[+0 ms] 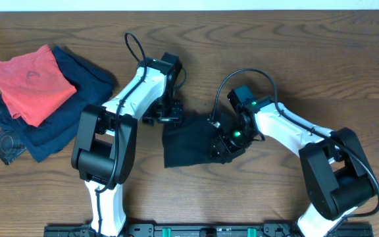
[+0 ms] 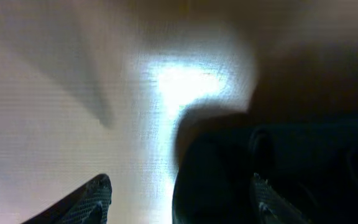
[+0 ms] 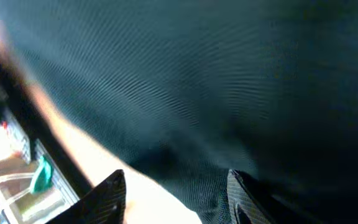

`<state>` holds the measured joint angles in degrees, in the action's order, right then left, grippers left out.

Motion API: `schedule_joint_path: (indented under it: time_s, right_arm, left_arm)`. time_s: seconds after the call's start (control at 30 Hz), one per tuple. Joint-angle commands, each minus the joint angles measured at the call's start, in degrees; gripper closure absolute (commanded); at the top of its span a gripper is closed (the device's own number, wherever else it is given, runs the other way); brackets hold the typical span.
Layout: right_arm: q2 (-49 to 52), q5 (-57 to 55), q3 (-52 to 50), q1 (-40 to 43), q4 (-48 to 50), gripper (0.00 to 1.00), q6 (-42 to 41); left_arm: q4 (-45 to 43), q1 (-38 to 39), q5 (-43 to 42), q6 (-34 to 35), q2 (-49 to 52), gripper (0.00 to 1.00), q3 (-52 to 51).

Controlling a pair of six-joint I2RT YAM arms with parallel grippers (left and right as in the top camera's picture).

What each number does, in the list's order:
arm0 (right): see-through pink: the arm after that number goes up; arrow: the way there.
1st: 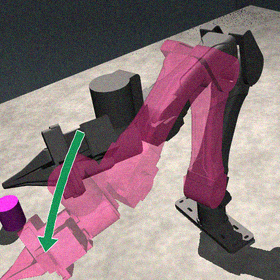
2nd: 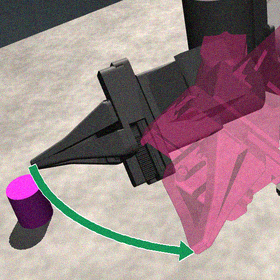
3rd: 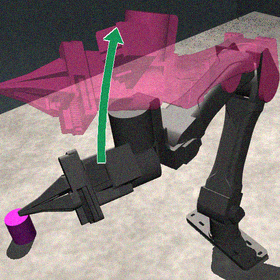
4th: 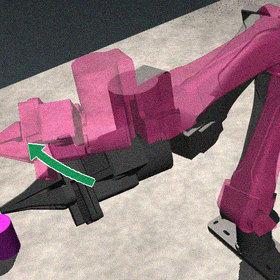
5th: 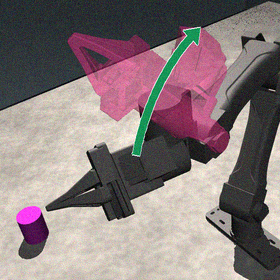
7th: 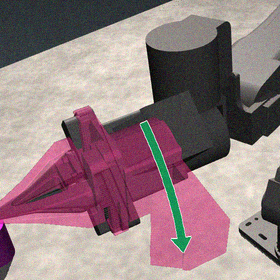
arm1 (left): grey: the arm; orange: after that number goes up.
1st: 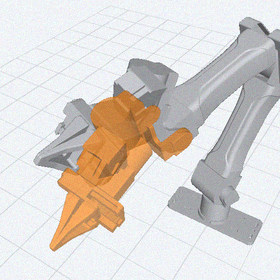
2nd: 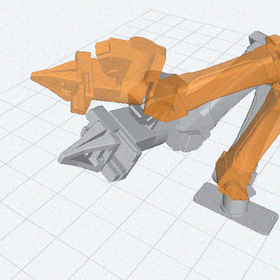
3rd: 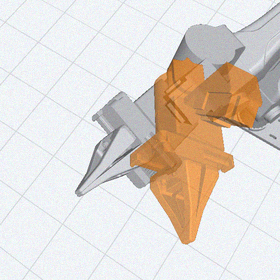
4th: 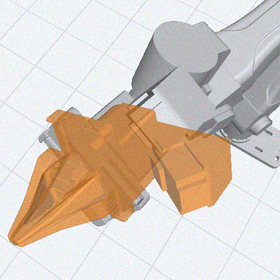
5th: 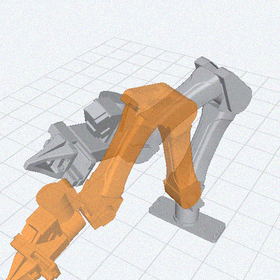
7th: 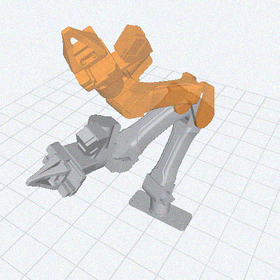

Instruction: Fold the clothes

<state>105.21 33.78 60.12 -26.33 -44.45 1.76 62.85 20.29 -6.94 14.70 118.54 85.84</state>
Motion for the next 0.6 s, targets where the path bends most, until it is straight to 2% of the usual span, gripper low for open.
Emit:
schedule_joint_path:
  time_s: [0.0,0.13,0.27,0.37,0.47,0.5,0.57]
  right_arm:
    - [-0.63,-20.92,-0.98,1.2,3.26,0.44,-7.74]
    - [-0.63,-30.01,-0.92,3.15,14.05,0.38,-7.69]
    - [-0.66,-32.26,0.02,4.94,22.56,0.36,-5.73]
    - [-1.18,-32.24,2.78,5.16,19.8,0.34,-5.75]
    - [-3.5,-32.3,4.79,5.16,14.95,0.33,-4.68]
    - [-4.61,-32.37,5.2,5.16,13.62,0.33,-4.22]
    - [-8.09,-33.14,5.92,5.25,10.95,0.32,-4.24]
  left_arm:
    - [3.8,-0.09,-0.13,4.39,0.55,0.3,-0.35]
    - [8.68,-0.09,-0.13,8.13,0.52,0.32,-0.35]
    - [10.86,-0.09,-0.17,10.36,0.33,0.32,-0.35]
    - [9.97,-0.22,-0.13,10.71,-1.18,0.31,-0.2]
    - [5.51,-0.63,-0.17,10.05,-4.35,0.31,0.79]
    - [3.39,-0.63,-0.17,9.44,-5.33,0.29,0.87]
    - [-3.43,-0.61,-1.33,7.08,-7.76,0.18,0.85]
